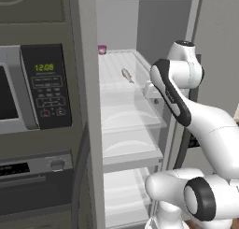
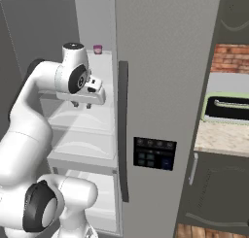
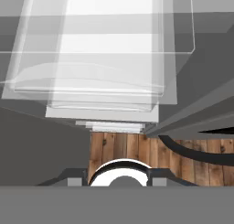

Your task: Take the fish out of the fridge, briefly rinse it in the sink, and place it on the tray next to the sink.

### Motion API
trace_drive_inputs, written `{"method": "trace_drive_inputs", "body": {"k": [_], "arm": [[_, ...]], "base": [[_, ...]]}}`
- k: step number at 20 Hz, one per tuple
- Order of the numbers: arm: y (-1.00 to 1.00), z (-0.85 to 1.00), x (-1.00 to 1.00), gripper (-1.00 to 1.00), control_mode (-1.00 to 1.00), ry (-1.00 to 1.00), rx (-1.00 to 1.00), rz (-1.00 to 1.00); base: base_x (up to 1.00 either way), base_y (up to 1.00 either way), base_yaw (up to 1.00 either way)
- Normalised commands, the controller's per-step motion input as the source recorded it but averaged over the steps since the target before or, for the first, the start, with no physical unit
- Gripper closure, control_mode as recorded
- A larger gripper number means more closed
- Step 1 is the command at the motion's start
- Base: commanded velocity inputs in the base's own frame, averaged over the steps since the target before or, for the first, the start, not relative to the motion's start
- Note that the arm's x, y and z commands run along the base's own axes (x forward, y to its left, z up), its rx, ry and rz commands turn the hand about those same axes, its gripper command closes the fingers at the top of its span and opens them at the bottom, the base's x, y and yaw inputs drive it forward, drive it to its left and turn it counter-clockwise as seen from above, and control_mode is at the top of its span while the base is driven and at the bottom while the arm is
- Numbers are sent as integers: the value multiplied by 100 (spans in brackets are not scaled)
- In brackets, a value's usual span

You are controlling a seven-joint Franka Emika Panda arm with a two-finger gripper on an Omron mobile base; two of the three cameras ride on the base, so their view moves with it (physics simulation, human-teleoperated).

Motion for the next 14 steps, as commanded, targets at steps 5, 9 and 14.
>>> {"method": "trace_drive_inputs", "body": {"k": [5,9,14], "arm": [[4,0,0,-100,-100,0,0,0],[4,0,0,-100,-100,-9,-1,0],[18,14,0,-100,-100,-24,0,0]], "base": [[0,0,0],[0,0,0],[0,0,0]]}}
